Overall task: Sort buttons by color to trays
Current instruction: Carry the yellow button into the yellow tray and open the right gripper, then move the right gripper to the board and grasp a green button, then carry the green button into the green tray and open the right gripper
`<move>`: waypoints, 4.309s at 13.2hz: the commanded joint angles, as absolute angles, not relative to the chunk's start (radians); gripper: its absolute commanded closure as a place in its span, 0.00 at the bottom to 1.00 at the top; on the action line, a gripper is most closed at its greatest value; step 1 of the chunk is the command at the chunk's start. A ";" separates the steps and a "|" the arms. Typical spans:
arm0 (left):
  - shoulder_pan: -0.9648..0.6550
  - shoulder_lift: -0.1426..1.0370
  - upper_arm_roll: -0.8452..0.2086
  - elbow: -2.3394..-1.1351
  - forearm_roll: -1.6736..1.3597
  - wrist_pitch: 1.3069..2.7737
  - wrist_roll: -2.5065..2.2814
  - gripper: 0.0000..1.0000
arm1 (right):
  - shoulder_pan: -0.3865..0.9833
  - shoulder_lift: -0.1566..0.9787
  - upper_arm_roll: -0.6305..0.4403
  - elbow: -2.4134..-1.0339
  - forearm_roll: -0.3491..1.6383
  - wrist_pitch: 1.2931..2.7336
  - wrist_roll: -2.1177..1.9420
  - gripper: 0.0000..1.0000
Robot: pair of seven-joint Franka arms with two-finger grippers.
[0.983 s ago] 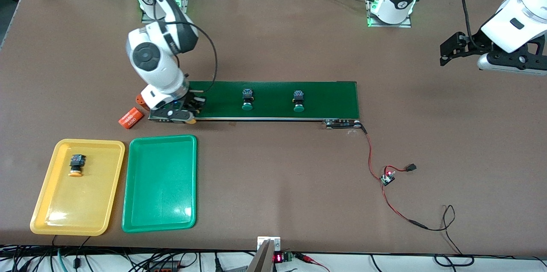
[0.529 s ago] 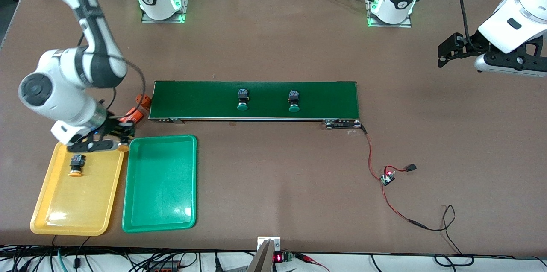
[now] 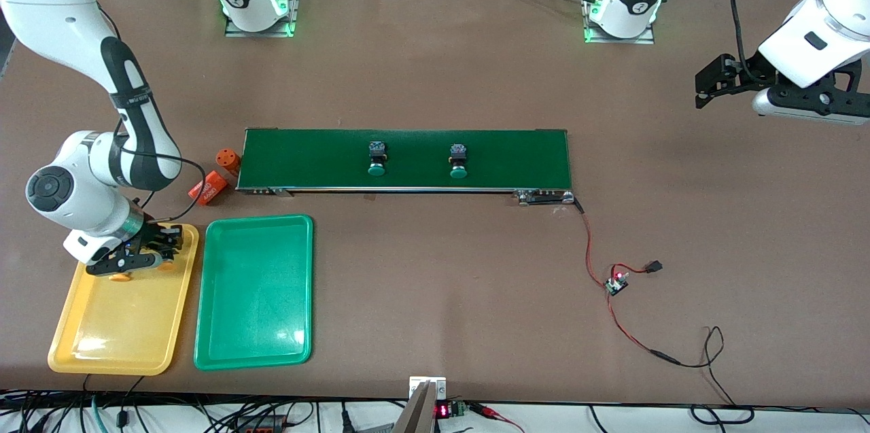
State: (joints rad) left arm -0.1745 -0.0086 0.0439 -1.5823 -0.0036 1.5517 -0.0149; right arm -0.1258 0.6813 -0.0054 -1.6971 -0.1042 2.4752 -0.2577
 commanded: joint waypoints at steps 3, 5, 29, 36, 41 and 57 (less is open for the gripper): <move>-0.181 0.009 0.043 -1.537 0.018 1.519 -0.014 0.00 | -0.153 0.733 -0.011 -1.675 -0.118 2.584 -0.342 0.45; -0.181 0.009 0.043 -1.537 0.018 1.519 -0.014 0.00 | -0.158 0.718 -0.011 -1.686 -0.110 2.577 -0.338 0.00; -0.178 0.015 0.031 -1.519 0.018 1.493 -0.014 0.00 | 0.216 0.227 0.238 -2.227 -0.003 2.456 0.383 0.00; -0.178 0.015 0.031 -1.516 0.018 1.477 -0.014 0.00 | 0.219 0.230 0.238 -2.227 0.000 2.448 0.449 0.00; -0.178 0.015 0.031 -1.517 0.018 1.476 -0.014 0.00 | 0.218 0.276 0.238 -2.227 0.000 2.467 0.448 0.00; -0.179 0.017 0.029 -1.516 0.017 1.476 -0.014 0.00 | 0.023 0.449 0.181 -1.800 -0.011 2.371 0.088 1.00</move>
State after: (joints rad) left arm -0.1749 -0.0043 0.0310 -1.5585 -0.0035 1.5060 -0.0150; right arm 0.0835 0.3566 0.1747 -1.8898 -0.0085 2.3755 0.1846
